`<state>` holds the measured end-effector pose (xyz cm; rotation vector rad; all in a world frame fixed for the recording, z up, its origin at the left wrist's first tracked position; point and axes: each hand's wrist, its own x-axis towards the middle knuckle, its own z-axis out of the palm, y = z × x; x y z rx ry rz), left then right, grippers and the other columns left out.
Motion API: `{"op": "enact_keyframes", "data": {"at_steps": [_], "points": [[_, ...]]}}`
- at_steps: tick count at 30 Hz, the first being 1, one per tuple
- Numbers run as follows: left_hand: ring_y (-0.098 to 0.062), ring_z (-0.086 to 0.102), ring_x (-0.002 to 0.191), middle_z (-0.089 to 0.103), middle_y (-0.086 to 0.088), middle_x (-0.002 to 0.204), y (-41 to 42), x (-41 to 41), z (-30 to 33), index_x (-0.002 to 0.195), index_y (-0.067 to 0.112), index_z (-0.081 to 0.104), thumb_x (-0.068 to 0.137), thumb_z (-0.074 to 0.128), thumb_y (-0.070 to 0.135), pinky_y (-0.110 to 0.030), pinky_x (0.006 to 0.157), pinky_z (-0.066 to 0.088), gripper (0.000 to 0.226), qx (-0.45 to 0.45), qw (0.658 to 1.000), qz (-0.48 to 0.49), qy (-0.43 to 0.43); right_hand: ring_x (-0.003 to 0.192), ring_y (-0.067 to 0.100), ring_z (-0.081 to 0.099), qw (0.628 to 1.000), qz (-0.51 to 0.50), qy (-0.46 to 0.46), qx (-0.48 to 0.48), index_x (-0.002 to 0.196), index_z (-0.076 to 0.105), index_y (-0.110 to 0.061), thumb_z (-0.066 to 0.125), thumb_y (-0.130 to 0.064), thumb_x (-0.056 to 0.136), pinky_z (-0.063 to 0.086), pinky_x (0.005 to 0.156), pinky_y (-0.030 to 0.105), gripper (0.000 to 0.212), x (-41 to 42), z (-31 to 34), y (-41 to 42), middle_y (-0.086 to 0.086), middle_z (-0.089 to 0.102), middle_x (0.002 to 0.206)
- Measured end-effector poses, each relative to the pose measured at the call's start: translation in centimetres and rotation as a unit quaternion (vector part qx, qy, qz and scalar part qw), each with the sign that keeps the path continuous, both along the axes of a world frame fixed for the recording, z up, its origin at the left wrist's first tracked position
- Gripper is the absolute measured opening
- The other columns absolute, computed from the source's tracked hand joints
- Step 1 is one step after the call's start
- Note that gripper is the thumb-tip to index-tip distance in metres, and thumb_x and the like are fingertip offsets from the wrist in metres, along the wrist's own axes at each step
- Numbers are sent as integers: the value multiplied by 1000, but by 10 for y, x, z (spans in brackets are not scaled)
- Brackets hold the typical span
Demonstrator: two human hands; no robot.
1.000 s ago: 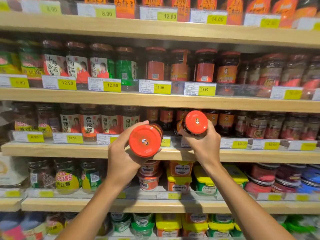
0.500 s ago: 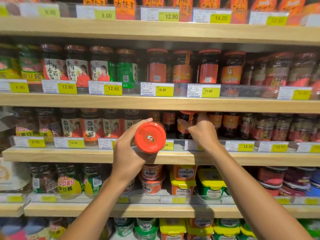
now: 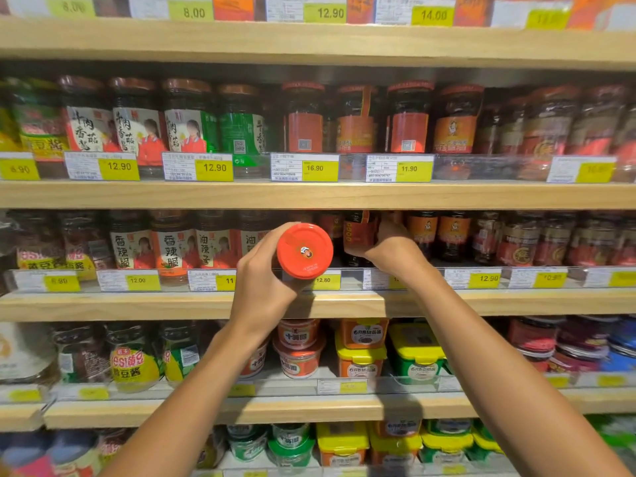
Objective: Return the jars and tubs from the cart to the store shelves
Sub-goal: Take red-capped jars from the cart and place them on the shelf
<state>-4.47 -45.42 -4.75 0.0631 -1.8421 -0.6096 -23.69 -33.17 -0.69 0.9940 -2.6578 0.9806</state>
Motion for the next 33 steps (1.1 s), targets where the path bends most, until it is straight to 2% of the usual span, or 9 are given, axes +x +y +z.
{"op": "enact_keyframes", "data": {"at_steps": [3,5,10,14,18,21,24,28,33], "points": [[-10,65,110,70,4,117,-2,-5,1,126,15,64,66,94,21,-20,95,49,67,5,1000,4,-11,73,31,54,999,-35,34,11,72,48,-13,69,-67,79,41,64,35,58,11,-4,16,-1,49,64],[-9,65,106,71,5,114,-2,-9,5,124,16,64,65,93,29,-14,91,47,67,17,1000,3,-26,67,28,50,997,-40,61,-17,62,40,-14,70,-64,82,33,57,35,61,22,-5,29,0,47,61],[-12,65,95,72,4,101,-9,-20,7,110,15,65,64,92,39,-23,80,51,59,43,996,33,-76,91,26,55,994,-15,88,-63,101,50,-10,66,-64,84,50,70,45,58,31,-11,51,1,58,86],[-15,60,94,69,2,101,-9,-32,7,105,11,57,67,87,47,-21,75,44,60,78,988,75,-108,117,26,58,989,29,73,-123,142,39,-20,61,-71,80,55,88,50,83,29,-18,62,3,68,118],[-25,60,87,65,-5,93,-7,-38,15,96,9,52,75,75,62,-43,71,52,61,76,975,131,-160,118,25,58,987,39,71,-141,141,37,-28,55,-77,76,55,89,50,84,30,-24,67,-3,68,118],[-27,51,66,53,-4,69,-6,-39,24,72,12,43,81,63,69,-40,55,38,60,47,964,170,-199,118,22,58,986,45,59,-148,146,35,-27,59,-72,80,54,92,49,84,31,-28,70,-5,67,122],[-27,44,59,43,-1,60,-3,-40,33,60,15,33,87,54,69,-37,54,28,64,5,948,208,-242,120,25,58,988,33,75,-135,150,32,-24,62,-67,84,52,95,49,84,32,-32,73,-5,64,132],[-41,61,84,65,-19,87,-2,-47,39,71,9,44,94,44,67,-38,66,35,63,-51,916,256,-305,131,19,49,986,32,135,-94,154,29,-28,61,-59,90,45,101,40,78,39,-35,78,-7,55,143],[-41,62,92,67,-19,96,6,-40,30,81,10,47,93,44,69,-38,66,37,60,-53,915,243,-316,146,16,30,971,55,231,-33,154,33,-27,55,-58,94,31,117,38,71,50,-49,96,-5,44,153]]}}
